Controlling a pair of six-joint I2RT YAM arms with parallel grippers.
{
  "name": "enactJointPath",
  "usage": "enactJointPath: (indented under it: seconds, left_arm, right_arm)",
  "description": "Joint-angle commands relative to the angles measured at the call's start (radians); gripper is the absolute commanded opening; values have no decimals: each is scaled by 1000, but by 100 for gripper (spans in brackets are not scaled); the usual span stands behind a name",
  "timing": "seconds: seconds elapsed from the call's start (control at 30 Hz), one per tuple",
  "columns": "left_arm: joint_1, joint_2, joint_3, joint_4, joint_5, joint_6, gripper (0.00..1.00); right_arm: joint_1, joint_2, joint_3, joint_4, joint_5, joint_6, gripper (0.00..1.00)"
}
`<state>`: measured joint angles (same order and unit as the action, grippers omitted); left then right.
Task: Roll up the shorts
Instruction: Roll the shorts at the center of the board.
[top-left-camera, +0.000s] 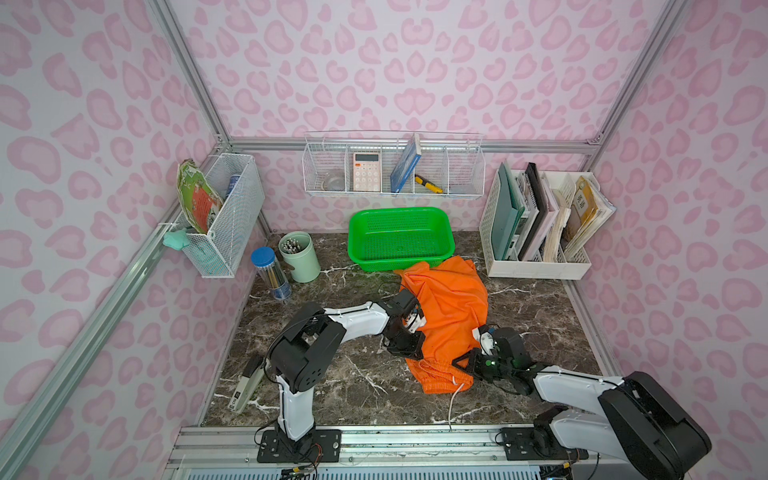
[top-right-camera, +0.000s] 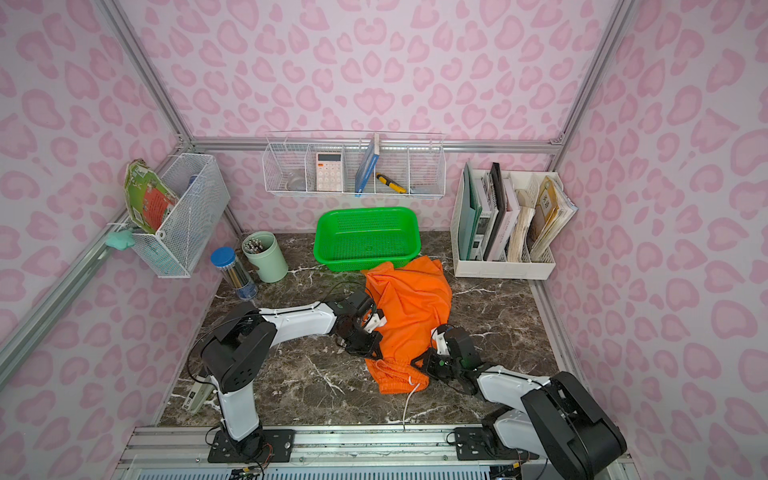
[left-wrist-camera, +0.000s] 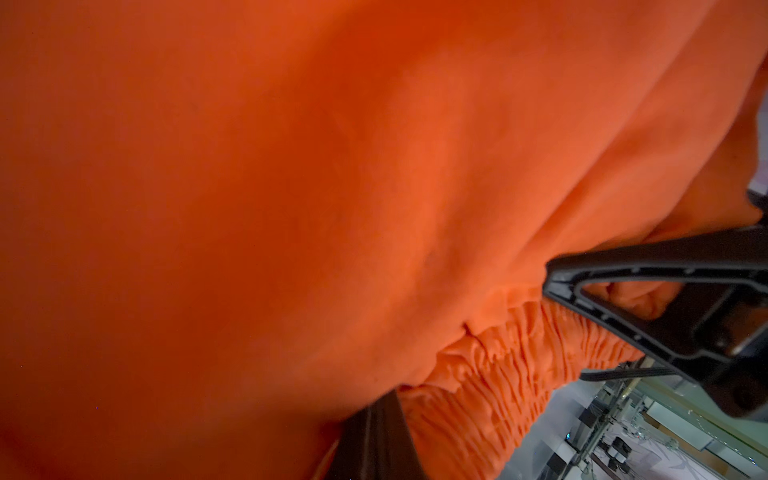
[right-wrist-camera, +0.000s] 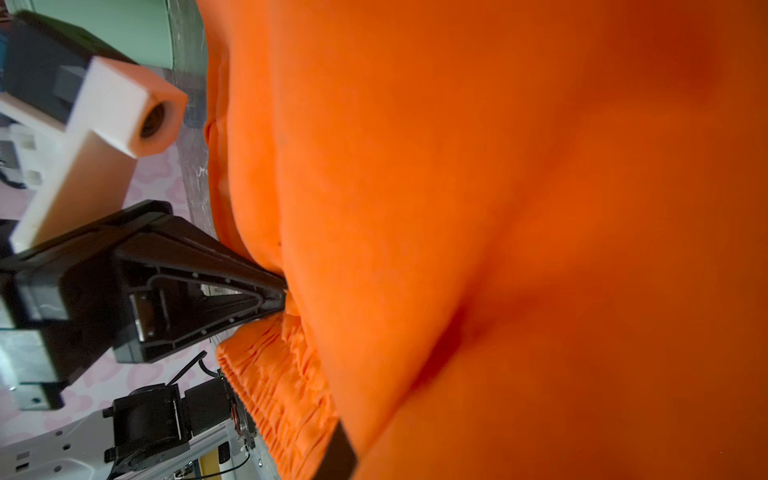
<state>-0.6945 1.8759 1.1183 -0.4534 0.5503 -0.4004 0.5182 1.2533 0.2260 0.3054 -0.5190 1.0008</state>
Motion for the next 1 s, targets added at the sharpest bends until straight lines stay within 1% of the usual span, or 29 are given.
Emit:
enactJointPath:
  seconds: [0.0, 0.07, 0.1, 0.13, 0.23, 0.27, 0.3, 0.4, 0.57, 0.63, 0.67, 0.73, 0.87, 0.97]
  left_arm:
    - [3, -58, 7, -20, -43, 53, 0]
    - [3, -103, 20, -20, -61, 77, 1]
    - [3, -128, 23, -13, -68, 88, 6]
    - [2, -149, 22, -4, -84, 93, 12]
    - [-3, -220, 4, 41, -127, 116, 38]
    - [-8, -244, -4, 54, -149, 124, 43]
    - [-15, -262, -11, 62, -168, 137, 45]
    - [-58, -317, -38, 101, -282, 187, 49]
    - [-182, -378, -77, 168, -477, 335, 56]
    - [-221, -387, -94, 200, -525, 372, 64]
    - [-235, -392, -112, 224, -545, 386, 65]
    - [-261, -404, -152, 286, -578, 404, 98]
    - [-332, -429, -246, 451, -713, 476, 99]
    - [-368, -410, -283, 577, -810, 546, 100]
  right_arm:
    - [-1, 25, 69, -57, 24, -13, 0]
    - [-1, 42, 106, -57, 12, -12, 0]
    - [-4, 48, 120, -48, 6, -6, 0]
    - [-8, 54, 133, -41, 1, 0, 0]
    - [-26, 69, 161, -8, -21, 26, 0]
    - [-32, 74, 171, 0, -25, 31, 0]
    - [-34, 79, 180, 6, -30, 34, 0]
    - [-49, 91, 205, 34, -44, 53, 0]
    - [-63, 116, 240, 79, -70, 84, 0]
    - [-65, 123, 252, 85, -78, 86, 0]
    - [-68, 126, 253, 93, -85, 91, 0]
    - [-76, 130, 251, 113, -92, 103, 0]
    - [-84, 133, 254, 137, -109, 115, 0]
    - [-84, 135, 253, 145, -118, 117, 0]
